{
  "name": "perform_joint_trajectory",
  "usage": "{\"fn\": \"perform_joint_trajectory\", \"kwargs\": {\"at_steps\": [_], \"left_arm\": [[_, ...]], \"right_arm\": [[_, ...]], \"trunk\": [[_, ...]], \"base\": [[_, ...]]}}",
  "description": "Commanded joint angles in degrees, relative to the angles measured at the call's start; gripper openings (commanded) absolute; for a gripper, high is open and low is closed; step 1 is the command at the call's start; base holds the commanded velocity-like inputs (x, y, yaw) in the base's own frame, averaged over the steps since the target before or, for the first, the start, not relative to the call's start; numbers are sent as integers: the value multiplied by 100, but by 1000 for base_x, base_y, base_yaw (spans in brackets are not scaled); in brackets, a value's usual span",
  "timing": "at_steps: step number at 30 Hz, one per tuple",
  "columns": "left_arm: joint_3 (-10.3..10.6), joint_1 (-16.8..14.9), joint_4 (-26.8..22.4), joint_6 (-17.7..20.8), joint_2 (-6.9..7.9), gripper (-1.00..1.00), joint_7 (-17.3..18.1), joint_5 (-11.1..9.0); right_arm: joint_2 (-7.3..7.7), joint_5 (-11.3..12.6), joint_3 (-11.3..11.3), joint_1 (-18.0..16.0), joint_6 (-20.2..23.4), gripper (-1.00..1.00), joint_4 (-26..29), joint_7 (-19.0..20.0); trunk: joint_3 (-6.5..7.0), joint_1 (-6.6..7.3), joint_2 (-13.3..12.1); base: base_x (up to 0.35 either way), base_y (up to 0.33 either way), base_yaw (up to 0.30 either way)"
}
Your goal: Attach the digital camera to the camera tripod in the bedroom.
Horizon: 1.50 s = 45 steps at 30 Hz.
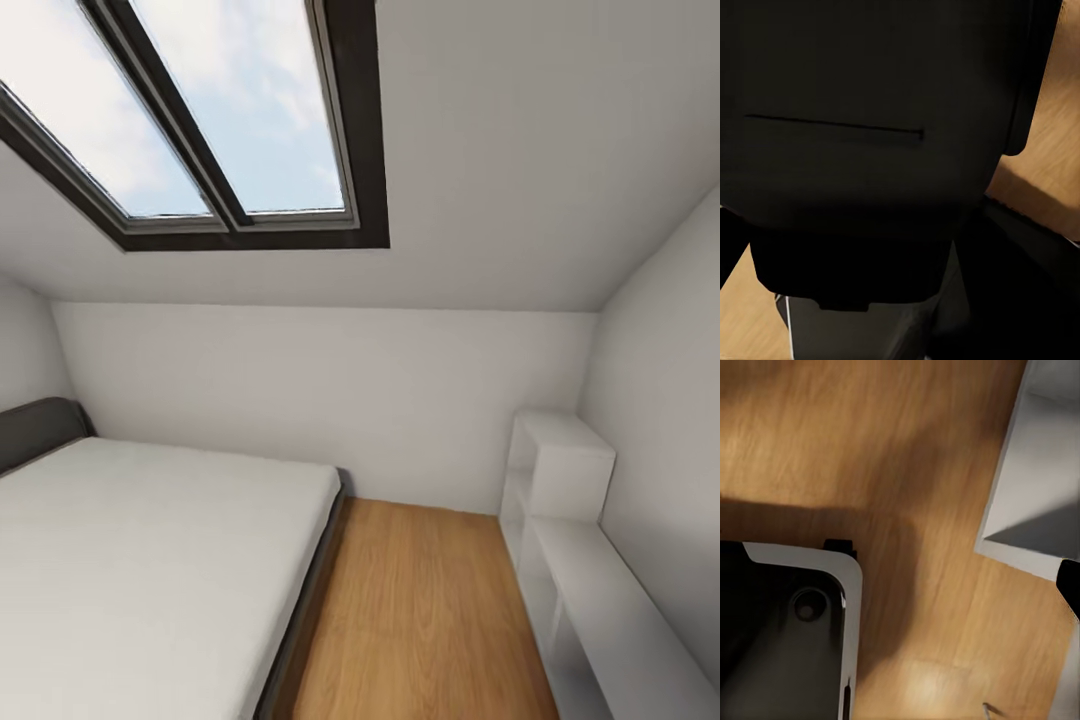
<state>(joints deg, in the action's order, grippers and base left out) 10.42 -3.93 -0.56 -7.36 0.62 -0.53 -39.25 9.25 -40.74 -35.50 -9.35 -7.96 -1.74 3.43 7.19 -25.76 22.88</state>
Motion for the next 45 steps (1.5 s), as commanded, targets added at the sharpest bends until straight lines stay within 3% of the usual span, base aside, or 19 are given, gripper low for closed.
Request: {"fn": "perform_joint_trajectory", "kwargs": {"at_steps": [1, 45], "left_arm": [[48, -2, 3, -11, -1, -100, 0, -32], [48, -2, 3, -11, -1, -100, 0, -31]], "right_arm": [[6, -22, -45, -4, -30, 100, -19, 9], [7, -15, -45, -3, -30, 100, -18, 15]], "trunk": [[1, -2, 4], [155, -2, 4]], "base": [[0, 0, 264], [0, 0, 265]]}}
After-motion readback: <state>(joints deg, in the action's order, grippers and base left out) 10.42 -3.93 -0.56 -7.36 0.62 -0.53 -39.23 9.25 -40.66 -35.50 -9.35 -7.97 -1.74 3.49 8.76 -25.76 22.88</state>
